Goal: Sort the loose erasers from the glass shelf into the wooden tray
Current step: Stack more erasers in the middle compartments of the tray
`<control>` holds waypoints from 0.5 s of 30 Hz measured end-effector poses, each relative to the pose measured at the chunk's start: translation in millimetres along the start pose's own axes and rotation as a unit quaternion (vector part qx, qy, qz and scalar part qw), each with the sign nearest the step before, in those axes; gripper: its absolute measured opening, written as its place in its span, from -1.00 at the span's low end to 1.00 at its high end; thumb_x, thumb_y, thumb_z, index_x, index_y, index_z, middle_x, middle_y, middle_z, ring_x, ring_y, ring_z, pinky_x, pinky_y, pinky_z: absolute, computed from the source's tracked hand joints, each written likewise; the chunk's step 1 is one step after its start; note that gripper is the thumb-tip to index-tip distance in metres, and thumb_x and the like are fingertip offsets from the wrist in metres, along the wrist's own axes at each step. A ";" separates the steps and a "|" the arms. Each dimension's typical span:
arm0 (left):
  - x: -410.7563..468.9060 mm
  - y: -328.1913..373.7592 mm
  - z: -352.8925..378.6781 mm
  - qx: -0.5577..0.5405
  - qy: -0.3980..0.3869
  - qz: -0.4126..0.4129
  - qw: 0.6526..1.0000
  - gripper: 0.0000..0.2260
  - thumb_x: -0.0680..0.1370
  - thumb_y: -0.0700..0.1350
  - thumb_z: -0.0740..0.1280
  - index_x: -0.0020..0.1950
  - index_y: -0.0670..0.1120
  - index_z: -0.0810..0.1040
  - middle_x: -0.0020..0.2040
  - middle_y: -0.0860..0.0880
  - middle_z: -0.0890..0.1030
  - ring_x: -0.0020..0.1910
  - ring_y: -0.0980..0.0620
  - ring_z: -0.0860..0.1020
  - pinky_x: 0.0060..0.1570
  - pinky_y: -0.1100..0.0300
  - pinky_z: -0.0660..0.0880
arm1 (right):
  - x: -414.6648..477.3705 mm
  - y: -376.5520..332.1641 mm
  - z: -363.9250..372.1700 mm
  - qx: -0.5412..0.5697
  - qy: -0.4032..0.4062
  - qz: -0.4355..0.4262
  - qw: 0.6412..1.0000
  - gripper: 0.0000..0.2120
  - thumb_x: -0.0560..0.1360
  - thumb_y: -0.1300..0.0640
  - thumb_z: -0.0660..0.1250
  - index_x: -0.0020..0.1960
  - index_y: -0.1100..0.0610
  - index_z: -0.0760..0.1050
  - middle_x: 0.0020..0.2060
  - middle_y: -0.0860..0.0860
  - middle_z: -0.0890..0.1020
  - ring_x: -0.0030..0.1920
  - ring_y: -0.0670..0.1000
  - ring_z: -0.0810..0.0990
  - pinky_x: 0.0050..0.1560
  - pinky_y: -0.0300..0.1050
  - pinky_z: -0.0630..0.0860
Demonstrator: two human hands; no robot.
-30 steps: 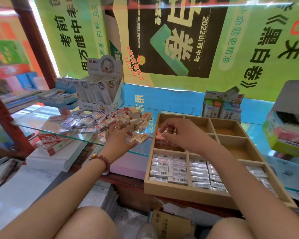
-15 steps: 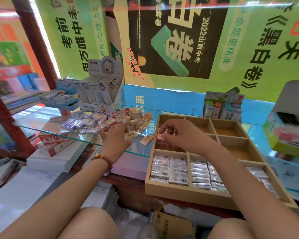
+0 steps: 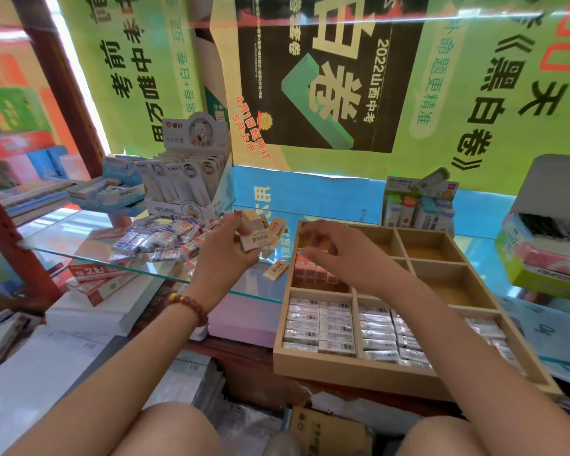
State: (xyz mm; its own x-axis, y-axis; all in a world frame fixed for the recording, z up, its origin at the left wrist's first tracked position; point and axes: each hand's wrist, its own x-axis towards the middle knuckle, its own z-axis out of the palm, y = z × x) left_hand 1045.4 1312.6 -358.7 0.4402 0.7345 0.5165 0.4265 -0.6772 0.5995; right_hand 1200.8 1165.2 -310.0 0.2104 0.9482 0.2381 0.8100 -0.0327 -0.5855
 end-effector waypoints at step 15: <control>-0.3 73.0 2.4 -0.220 -0.016 -0.006 0.975 -0.58 0.41 -0.20 0.47 0.22 0.05 0.51 -0.03 0.09 0.60 -0.07 0.18 0.58 -0.06 0.29 0.54 | -7.4 -6.7 -17.2 0.438 0.095 0.161 0.879 -0.92 0.55 0.21 0.31 0.01 0.14 0.41 -0.28 0.03 0.44 -0.50 -0.13 0.27 -0.55 -0.33 0.25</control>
State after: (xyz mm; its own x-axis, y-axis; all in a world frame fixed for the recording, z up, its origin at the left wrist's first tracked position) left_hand 1078.3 1262.9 -316.5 0.4642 0.7359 0.4929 0.0548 -0.5793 0.8133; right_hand 1203.2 1153.0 -294.6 0.5075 0.8612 0.0265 -0.0242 0.0450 -0.9987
